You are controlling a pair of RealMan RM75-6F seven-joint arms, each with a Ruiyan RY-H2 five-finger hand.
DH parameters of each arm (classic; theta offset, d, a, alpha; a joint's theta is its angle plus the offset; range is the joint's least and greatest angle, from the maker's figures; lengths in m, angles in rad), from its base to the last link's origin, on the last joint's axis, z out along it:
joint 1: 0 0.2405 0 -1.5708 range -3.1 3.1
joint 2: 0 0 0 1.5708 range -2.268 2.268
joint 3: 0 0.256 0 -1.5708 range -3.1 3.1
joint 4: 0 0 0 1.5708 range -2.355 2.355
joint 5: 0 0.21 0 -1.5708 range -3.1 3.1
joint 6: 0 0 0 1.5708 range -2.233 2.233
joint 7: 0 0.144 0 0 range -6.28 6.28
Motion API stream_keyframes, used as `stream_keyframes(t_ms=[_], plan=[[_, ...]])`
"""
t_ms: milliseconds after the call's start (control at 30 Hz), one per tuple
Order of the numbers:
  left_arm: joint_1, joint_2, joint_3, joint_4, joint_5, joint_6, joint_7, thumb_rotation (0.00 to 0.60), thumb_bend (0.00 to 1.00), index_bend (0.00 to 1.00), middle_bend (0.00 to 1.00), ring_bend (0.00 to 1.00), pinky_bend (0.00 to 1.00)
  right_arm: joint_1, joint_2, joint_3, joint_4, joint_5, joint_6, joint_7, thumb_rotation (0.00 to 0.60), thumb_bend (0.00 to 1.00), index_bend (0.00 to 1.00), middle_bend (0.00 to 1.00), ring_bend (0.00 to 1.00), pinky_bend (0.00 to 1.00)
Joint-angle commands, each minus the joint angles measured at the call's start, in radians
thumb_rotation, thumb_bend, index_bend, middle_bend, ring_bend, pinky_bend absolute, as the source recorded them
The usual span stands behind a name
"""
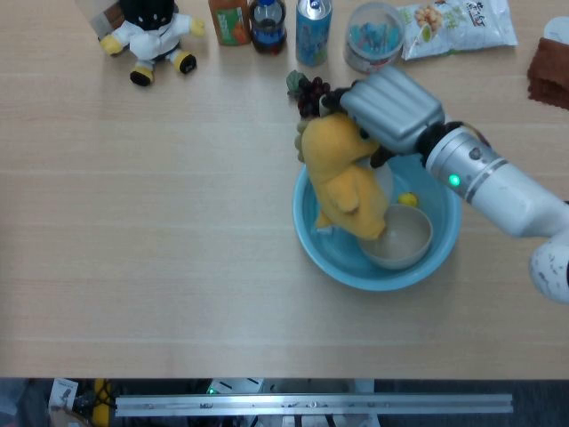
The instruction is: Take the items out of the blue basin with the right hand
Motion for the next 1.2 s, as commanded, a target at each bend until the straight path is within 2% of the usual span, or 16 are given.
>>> stream_keyframes(t_ms=[33, 200, 633, 867, 933, 1067, 1133, 1200], plan=[[-0.003, 0.000, 0.000, 0.000, 0.002, -0.005, -0.001, 0.600, 0.37, 0.26, 0.26, 0.25, 0.26, -0.007, 0.026, 0.036, -0.003, -0.006, 0.008, 0.035, 0.600, 0.36, 0.66, 0.59, 0.63, 0.88], [-0.002, 0.000, 0.000, 0.001, 0.001, -0.004, -0.004, 0.600, 0.37, 0.26, 0.26, 0.25, 0.26, 0.011, -0.007, 0.071, 0.047, 0.038, 0.041, 0.042, 0.600, 0.36, 0.66, 0.59, 0.63, 0.88], [0.002, 0.013, 0.000, -0.007, -0.008, -0.002, -0.001, 0.600, 0.37, 0.26, 0.26, 0.25, 0.26, 0.119, -0.269, 0.124, 0.295, 0.216, 0.149, -0.079, 0.600, 0.36, 0.66, 0.58, 0.62, 0.88], [0.008, 0.016, 0.002, -0.006, -0.019, 0.000, -0.002, 0.600, 0.37, 0.26, 0.26, 0.25, 0.26, 0.155, -0.367, 0.152, 0.404, 0.267, 0.161, -0.118, 0.600, 0.36, 0.66, 0.54, 0.59, 0.87], [0.008, 0.016, 0.001, -0.005, -0.020, 0.000, -0.003, 0.600, 0.37, 0.26, 0.26, 0.25, 0.26, 0.164, -0.387, 0.154, 0.427, 0.288, 0.146, -0.133, 0.600, 0.35, 0.61, 0.50, 0.54, 0.83], [0.007, 0.015, 0.000, -0.003, -0.020, -0.002, -0.005, 0.600, 0.37, 0.26, 0.26, 0.25, 0.26, 0.183, -0.407, 0.156, 0.458, 0.328, 0.106, -0.159, 0.600, 0.35, 0.36, 0.35, 0.34, 0.60], [0.007, 0.015, 0.000, -0.001, -0.022, -0.003, -0.005, 0.600, 0.37, 0.26, 0.26, 0.25, 0.26, 0.188, -0.412, 0.158, 0.467, 0.332, 0.097, -0.164, 0.600, 0.34, 0.19, 0.24, 0.21, 0.45], [0.008, 0.015, 0.001, 0.000, -0.025, -0.004, -0.007, 0.600, 0.37, 0.26, 0.26, 0.25, 0.26, 0.188, -0.416, 0.162, 0.474, 0.324, 0.096, -0.161, 0.600, 0.34, 0.13, 0.21, 0.17, 0.40]])
